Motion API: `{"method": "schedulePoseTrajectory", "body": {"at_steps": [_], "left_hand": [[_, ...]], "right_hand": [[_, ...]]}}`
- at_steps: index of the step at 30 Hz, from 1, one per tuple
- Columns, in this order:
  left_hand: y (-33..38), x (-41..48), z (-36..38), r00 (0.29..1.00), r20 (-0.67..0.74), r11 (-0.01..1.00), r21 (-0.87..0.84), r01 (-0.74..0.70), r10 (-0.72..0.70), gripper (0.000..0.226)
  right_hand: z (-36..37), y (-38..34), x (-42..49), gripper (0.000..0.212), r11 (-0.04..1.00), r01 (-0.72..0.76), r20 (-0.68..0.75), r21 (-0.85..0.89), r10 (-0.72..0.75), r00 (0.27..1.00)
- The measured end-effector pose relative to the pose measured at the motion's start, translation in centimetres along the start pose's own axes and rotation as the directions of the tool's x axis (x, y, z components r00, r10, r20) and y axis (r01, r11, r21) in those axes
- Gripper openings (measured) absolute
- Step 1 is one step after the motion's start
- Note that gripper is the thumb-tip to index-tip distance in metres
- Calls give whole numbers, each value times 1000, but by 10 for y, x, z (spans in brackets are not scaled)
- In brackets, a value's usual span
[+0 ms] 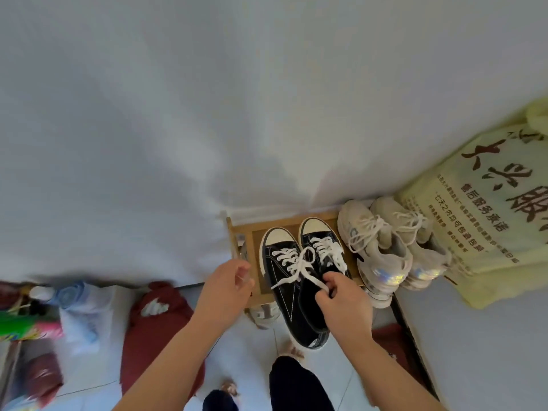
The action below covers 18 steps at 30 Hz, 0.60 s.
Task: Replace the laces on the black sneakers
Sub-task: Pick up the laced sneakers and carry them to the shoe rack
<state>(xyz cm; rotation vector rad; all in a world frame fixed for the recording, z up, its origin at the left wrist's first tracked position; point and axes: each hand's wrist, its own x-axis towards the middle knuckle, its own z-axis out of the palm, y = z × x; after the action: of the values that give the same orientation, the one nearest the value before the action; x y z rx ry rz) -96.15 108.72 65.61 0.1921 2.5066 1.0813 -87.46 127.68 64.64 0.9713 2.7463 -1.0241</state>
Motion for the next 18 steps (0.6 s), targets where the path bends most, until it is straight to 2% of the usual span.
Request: {"method": "schedulePoseTrajectory", "body": {"at_steps": [6,13,18], "left_hand": [[13,21,15,997,-25,997,22,79,-79,18],[10,22,14,984,-68,987,3,163,-162,21],[12,17,9,979,-102,984,-6,178,-178,21]], "right_hand": [[15,2,48,11,999,36,77,23,-38,996],[44,3,50,17,990,-29,133,141,10,991],[43,6,54,18,997,-15,258,79,-6,966]]}}
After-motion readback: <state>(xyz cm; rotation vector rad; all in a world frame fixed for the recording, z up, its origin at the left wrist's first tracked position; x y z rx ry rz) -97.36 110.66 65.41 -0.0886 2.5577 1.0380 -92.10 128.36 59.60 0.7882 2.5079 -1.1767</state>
